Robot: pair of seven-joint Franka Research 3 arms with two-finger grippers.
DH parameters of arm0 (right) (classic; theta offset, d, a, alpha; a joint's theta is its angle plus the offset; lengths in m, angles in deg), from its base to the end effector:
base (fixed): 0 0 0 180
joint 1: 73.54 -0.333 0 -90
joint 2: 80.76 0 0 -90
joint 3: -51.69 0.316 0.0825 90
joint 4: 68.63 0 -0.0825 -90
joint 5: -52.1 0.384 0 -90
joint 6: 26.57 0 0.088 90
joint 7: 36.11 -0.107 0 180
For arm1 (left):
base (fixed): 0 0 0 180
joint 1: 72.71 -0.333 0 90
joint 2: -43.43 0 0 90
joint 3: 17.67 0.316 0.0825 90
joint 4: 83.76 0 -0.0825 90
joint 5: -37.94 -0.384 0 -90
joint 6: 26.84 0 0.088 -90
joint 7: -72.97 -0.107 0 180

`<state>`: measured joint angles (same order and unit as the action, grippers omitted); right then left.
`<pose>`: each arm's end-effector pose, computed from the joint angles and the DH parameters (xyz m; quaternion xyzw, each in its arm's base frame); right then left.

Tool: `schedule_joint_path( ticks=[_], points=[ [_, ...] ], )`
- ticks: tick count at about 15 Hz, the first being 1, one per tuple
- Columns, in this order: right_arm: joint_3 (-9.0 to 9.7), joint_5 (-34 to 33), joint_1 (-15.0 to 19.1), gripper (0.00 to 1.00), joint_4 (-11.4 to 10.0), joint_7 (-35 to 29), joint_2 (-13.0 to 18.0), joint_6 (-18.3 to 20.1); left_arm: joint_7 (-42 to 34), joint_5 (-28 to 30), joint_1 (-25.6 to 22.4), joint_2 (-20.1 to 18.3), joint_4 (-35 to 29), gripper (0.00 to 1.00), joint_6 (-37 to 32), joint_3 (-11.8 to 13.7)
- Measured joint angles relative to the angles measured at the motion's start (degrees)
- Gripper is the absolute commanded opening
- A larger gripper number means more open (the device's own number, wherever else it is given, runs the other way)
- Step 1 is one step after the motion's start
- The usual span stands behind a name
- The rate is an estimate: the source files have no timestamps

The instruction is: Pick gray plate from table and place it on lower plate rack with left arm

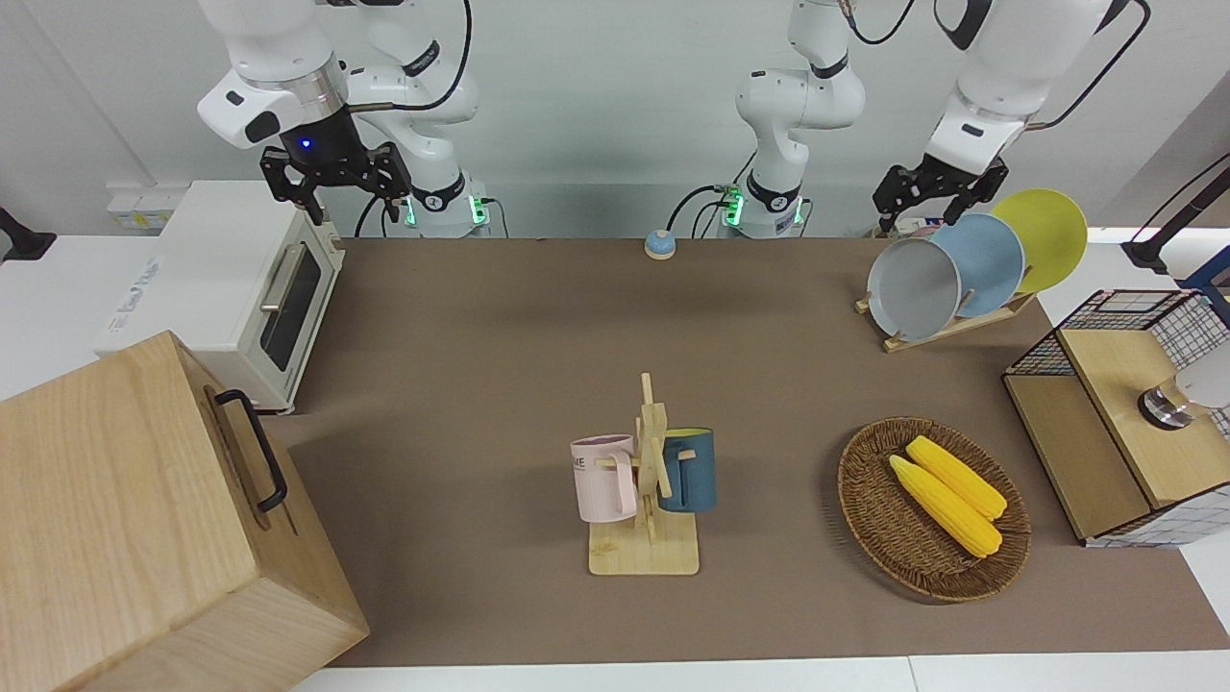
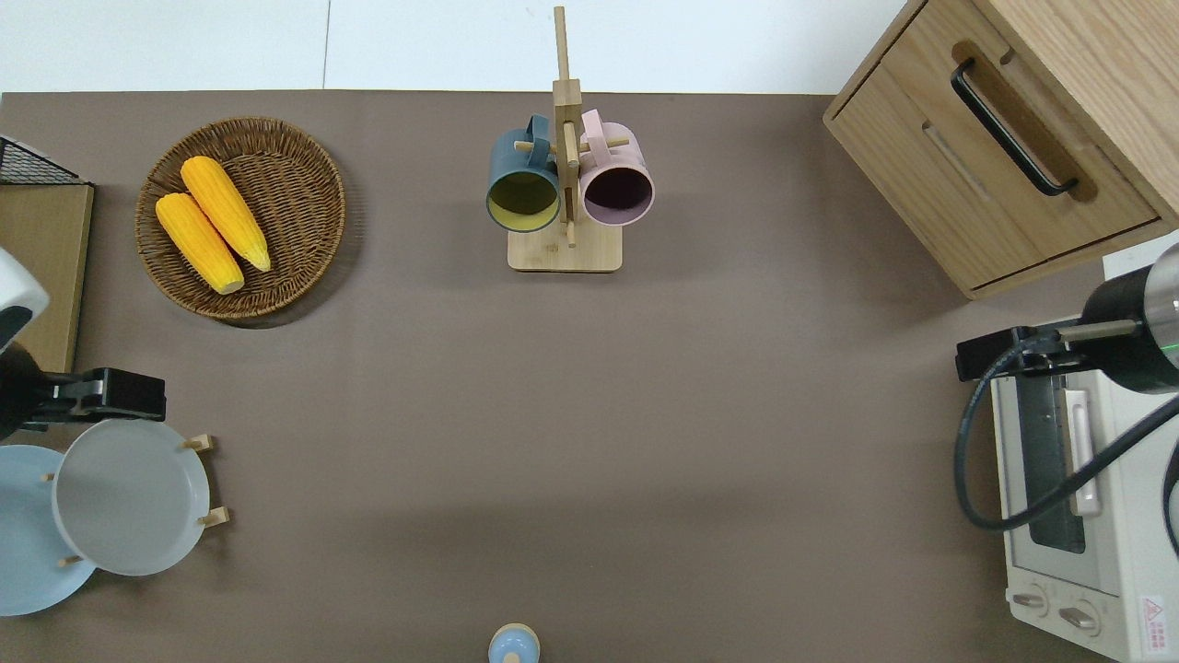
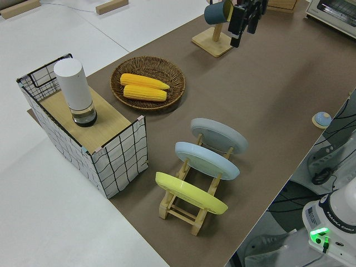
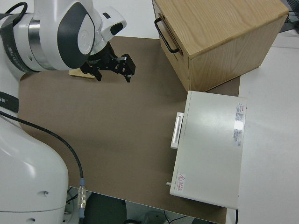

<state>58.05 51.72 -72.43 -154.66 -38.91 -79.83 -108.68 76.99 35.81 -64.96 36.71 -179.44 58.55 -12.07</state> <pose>0.5330 0.0488 0.6538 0.9994 0.0210 -0.0258 0.0060 0.5086 -0.0118 0.6334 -0.9993 -0.0167 0.0307 0.0145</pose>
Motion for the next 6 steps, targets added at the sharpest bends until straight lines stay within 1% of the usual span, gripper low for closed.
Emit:
schedule_joint_path(
  ticks=[3,6],
  points=[
    [0.0,0.0,0.0,0.99,0.0,0.0,0.0,0.0,-1.1,0.8,0.0,0.0,2.5,0.99,0.0,-0.1],
    [0.0,0.0,0.0,0.987,0.0,0.0,0.0,0.0,-1.8,1.1,0.0,0.0,3.3,0.99,0.0,-0.1]
  ],
)
